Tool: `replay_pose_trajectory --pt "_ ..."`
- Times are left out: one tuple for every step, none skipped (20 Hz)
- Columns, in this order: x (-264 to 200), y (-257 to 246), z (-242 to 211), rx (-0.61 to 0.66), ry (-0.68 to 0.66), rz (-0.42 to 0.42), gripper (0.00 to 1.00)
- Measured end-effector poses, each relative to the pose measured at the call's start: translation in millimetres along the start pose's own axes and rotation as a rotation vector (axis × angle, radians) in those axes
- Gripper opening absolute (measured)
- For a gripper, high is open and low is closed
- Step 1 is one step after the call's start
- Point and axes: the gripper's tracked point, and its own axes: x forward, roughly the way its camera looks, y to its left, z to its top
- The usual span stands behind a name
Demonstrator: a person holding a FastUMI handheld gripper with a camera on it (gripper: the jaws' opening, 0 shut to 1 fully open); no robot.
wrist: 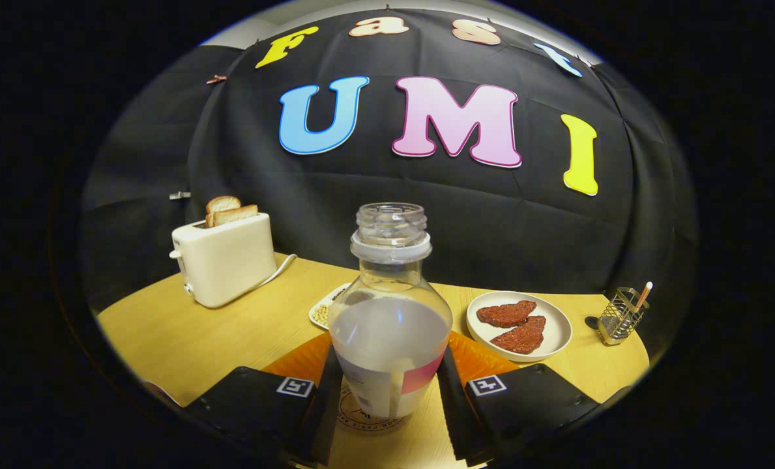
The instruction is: Take the bottle from table, then pour the juice into the cup, finally place the bottle on the coaster
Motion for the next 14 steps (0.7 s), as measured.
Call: replay_pose_trajectory --pt "3.5 -0.4 -5.9 -0.002 0.004 -0.007 0.72" --pt "5.4 0.7 -11.1 0.005 0.012 -0.013 0.72" --pt "6.7 3.1 -17.5 0.014 0.023 -0.011 0.72" --pt "6.1 3.5 -18.3 0.018 0.018 -0.016 0.73" --pt "6.4 3.9 -15.8 0.028 0.002 -0.020 0.74" --pt "5.6 7.6 -14.7 0.043 -0.002 -0.010 0.74" --pt "3.4 11.1 -17.0 0.051 0.009 -0.001 0.74" --pt "2.1 12.9 -21.3 0.048 0.021 0.004 0.75" --pt "1.3 13.4 -22.0 0.039 0.027 0.004 0.76" --pt "0.8 13.5 -21.2 0.033 0.028 0.007 0.77" --pt "-0.5 14.1 -20.5 0.031 0.027 0.010 0.77" --pt "-2.2 15.1 -18.9 0.034 0.025 0.019 0.82" --pt "-2.9 13.1 -18.8 0.033 0.026 0.015 0.90" --pt "-6.7 11.0 -16.9 0.032 0.026 0.012 1.00"
